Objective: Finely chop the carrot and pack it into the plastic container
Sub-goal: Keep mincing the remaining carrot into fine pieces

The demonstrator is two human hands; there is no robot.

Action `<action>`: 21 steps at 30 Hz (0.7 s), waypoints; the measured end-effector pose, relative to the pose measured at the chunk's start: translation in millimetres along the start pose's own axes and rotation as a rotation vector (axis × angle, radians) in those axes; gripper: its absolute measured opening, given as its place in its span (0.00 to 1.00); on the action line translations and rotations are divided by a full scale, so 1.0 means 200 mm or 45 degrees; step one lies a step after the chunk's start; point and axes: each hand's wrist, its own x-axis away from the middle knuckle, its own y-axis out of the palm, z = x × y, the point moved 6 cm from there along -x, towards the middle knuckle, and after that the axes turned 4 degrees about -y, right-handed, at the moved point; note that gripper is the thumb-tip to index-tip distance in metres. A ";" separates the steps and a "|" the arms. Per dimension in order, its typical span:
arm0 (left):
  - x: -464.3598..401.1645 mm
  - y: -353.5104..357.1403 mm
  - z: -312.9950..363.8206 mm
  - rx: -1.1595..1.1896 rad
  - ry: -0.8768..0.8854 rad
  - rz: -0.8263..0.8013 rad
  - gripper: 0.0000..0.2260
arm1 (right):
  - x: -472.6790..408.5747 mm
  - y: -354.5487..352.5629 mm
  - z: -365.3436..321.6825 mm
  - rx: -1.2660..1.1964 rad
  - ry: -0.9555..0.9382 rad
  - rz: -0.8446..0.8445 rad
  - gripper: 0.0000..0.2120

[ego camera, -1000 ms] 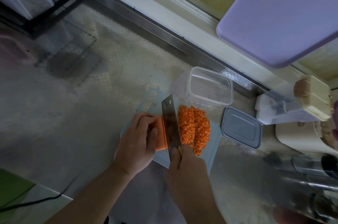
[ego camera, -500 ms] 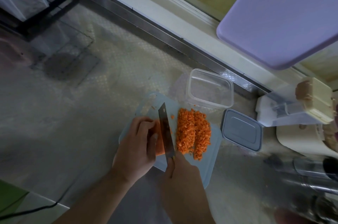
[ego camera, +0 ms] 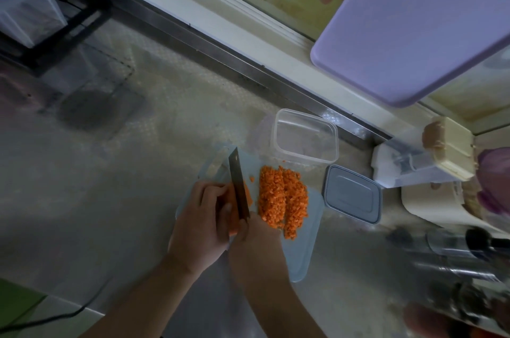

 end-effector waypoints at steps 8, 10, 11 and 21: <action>0.00 0.01 0.01 -0.052 0.014 -0.026 0.09 | 0.14 -0.03 0.08 -0.286 -0.015 -0.053 0.08; 0.00 0.01 0.01 -0.057 0.023 -0.030 0.09 | 0.14 0.00 0.11 -0.290 -0.009 -0.022 0.07; 0.00 0.01 0.01 -0.049 0.023 -0.031 0.09 | 0.13 0.00 0.11 -0.260 -0.020 0.000 0.07; 0.00 0.00 0.01 0.034 0.011 -0.064 0.10 | 0.05 -0.05 -0.01 -0.122 -0.110 0.115 0.05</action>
